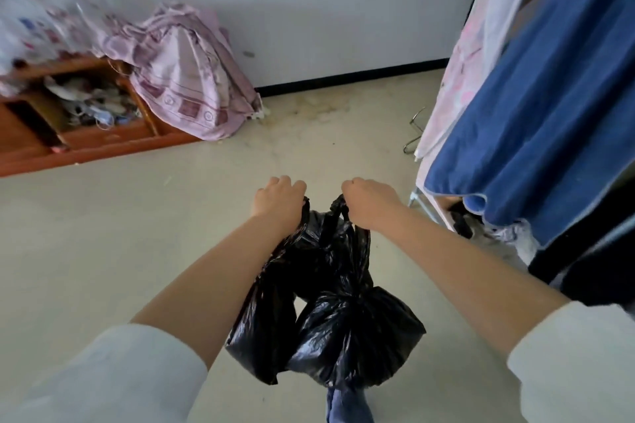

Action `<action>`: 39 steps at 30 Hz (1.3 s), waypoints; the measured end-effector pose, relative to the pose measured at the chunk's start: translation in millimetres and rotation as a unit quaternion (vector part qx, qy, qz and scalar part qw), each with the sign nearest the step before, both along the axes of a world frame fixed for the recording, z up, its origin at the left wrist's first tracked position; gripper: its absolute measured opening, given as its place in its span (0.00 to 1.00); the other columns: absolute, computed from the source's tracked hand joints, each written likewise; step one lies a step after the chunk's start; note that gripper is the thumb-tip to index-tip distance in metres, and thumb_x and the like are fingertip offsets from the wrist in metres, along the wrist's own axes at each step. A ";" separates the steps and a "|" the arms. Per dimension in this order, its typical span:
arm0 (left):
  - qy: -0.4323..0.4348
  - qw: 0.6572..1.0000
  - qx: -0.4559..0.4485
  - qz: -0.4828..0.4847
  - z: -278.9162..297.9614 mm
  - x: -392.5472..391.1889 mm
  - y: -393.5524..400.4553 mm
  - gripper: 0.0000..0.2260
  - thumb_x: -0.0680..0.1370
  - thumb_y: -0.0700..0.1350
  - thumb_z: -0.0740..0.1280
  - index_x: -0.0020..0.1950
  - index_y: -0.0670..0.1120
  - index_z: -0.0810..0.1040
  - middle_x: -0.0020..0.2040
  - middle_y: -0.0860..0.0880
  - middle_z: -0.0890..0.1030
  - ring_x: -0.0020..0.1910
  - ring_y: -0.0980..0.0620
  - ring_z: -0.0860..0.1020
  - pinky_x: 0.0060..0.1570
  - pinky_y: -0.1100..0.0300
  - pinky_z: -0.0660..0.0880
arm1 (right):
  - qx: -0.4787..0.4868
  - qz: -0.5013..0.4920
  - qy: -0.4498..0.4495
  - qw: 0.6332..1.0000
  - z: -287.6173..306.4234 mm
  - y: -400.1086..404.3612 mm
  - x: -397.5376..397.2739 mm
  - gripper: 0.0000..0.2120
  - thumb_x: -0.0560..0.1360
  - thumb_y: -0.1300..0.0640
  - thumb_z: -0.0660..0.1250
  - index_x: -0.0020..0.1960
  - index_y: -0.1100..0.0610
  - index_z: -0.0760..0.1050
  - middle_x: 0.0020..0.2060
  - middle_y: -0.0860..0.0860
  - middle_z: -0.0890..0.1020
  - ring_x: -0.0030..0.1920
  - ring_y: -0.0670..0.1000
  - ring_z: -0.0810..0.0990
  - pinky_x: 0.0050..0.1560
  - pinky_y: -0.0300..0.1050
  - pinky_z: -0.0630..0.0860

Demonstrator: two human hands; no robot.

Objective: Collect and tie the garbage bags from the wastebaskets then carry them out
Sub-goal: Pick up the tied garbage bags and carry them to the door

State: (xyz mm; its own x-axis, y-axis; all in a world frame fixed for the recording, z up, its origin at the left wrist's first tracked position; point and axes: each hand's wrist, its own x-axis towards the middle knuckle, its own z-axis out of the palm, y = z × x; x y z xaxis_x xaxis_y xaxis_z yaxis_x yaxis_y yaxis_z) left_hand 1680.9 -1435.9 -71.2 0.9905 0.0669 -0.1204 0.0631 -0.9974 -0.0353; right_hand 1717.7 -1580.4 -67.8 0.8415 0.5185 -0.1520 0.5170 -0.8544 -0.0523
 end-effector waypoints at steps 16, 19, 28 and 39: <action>-0.038 0.998 -0.041 0.025 35.6 486.5 133.3 0.10 0.80 0.40 0.57 0.60 0.41 0.71 0.59 0.41 0.74 0.59 0.41 0.73 0.47 0.52 0.71 | -0.041 0.023 -0.069 0.996 29.1 139.9 498.9 0.11 0.76 0.64 0.55 0.56 0.61 0.70 0.51 0.57 0.76 0.53 0.57 0.76 0.45 0.46 0.67; -0.055 0.998 -0.033 -0.015 48.5 588.3 149.2 0.10 0.79 0.38 0.58 0.59 0.41 0.73 0.58 0.41 0.76 0.58 0.40 0.75 0.42 0.53 0.68 | -0.053 -0.016 -0.089 0.994 37.9 153.9 600.9 0.06 0.75 0.65 0.57 0.48 0.60 0.71 0.43 0.55 0.74 0.45 0.56 0.77 0.40 0.45 0.68; -0.044 0.994 -0.045 -0.086 70.6 883.4 152.5 0.11 0.81 0.42 0.56 0.61 0.41 0.71 0.60 0.42 0.74 0.59 0.42 0.74 0.45 0.53 0.70 | -0.013 -0.098 -0.089 0.991 53.8 140.2 889.1 0.03 0.75 0.64 0.58 0.45 0.58 0.68 0.36 0.51 0.70 0.42 0.55 0.73 0.38 0.45 0.67; -0.024 0.996 -0.051 -0.063 77.7 1238.0 89.6 0.14 0.82 0.45 0.53 0.63 0.40 0.69 0.60 0.41 0.73 0.59 0.42 0.73 0.50 0.54 0.71 | 0.028 -0.121 -0.075 0.989 64.5 69.3 1228.8 0.10 0.78 0.60 0.55 0.56 0.62 0.69 0.55 0.58 0.75 0.55 0.58 0.75 0.52 0.50 0.70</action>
